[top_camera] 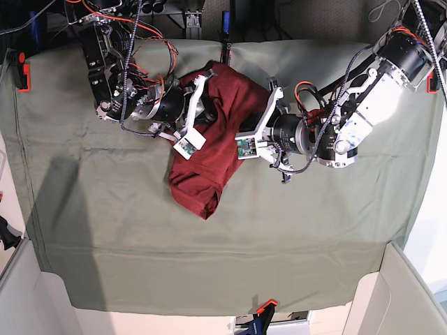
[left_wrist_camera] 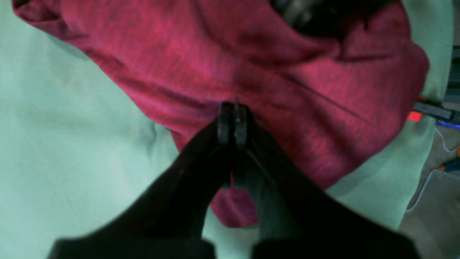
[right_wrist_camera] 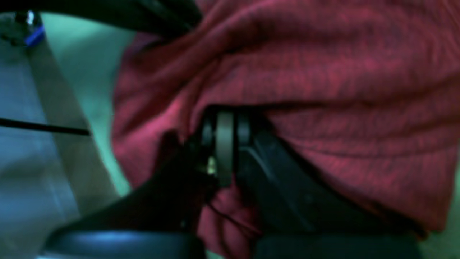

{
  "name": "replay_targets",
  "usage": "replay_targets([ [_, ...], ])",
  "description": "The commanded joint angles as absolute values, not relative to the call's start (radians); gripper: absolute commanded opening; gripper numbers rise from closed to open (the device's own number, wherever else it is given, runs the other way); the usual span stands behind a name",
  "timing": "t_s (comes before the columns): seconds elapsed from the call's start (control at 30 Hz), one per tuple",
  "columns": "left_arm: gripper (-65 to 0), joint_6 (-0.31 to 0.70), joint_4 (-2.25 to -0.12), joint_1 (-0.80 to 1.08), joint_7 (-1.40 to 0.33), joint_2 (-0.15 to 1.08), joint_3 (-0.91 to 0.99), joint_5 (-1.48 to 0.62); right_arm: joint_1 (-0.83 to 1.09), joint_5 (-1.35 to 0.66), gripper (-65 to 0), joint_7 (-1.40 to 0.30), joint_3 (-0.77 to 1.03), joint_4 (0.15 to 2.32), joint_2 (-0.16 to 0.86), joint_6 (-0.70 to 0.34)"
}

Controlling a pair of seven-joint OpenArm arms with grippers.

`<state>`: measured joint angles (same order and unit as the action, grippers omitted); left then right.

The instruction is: Fold the T-shirt properly

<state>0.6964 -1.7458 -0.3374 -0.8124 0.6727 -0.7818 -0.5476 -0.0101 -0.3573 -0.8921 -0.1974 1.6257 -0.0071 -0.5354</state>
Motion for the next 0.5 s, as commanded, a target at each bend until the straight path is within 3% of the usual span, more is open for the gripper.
replay_targets([
  [0.0, -65.0, 0.698, -1.76, -0.351, -0.807, 0.692, -0.756, -0.554, -0.02, -0.371, -65.0, -0.884, -0.195, 1.645, -0.005, -0.532],
  [0.27, -65.0, 0.698, -1.769, -0.328, -0.82, 0.741, -0.558, -0.638, -0.019, -0.408, -65.0, -0.928, -0.164, 1.771, 0.053, -0.527],
  [0.47, -65.0, 0.698, -1.812, -0.307, -0.872, 0.749, -0.505, -0.754, -0.041, -0.412, -65.0, -0.859, -0.053, 1.797, 0.028, -0.519],
])
